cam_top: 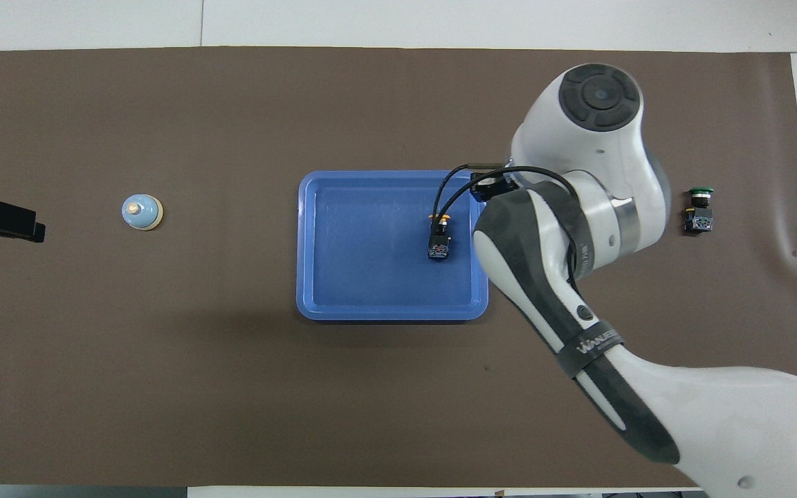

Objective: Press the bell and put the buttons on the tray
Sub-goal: 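Carry the red button with the right gripper into the tray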

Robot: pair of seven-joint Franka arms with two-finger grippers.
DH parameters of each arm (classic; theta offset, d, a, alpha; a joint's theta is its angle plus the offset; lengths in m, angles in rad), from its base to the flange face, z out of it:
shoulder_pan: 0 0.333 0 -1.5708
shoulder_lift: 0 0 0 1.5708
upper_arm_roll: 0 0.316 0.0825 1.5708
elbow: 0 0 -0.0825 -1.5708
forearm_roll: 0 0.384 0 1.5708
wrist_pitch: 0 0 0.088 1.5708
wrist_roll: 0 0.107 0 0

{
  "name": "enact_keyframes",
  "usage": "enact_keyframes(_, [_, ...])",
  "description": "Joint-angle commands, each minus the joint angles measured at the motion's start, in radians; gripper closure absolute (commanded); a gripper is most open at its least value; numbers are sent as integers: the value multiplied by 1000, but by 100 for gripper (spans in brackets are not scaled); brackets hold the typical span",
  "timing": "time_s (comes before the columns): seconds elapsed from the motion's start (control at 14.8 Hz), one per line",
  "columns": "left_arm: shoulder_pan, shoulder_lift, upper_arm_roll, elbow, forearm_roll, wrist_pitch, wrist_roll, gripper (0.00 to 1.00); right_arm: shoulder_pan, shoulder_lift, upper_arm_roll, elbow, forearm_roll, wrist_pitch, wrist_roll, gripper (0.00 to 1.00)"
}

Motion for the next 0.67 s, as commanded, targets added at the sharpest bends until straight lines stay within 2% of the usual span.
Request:
enact_keyframes(0.0, [0,-6,3,5,0,1,7,0,75,83,-6,83,2,-16,45,100])
enact_keyframes(0.2, [0,-6,3,5,0,1,7,0,135,125,-7,80,-2,57,84,100])
enact_keyframes(0.34, [0,-6,3,5,0,1,7,0,134,142,-6,74,-5,97,82,100])
enact_keyframes(0.47, [0,-6,3,5,0,1,7,0,152,197,-6,77,-3,153,84,100])
enact_keyframes(0.61, [0,-6,3,5,0,1,7,0,152,218,-6,79,-18,158,82,100])
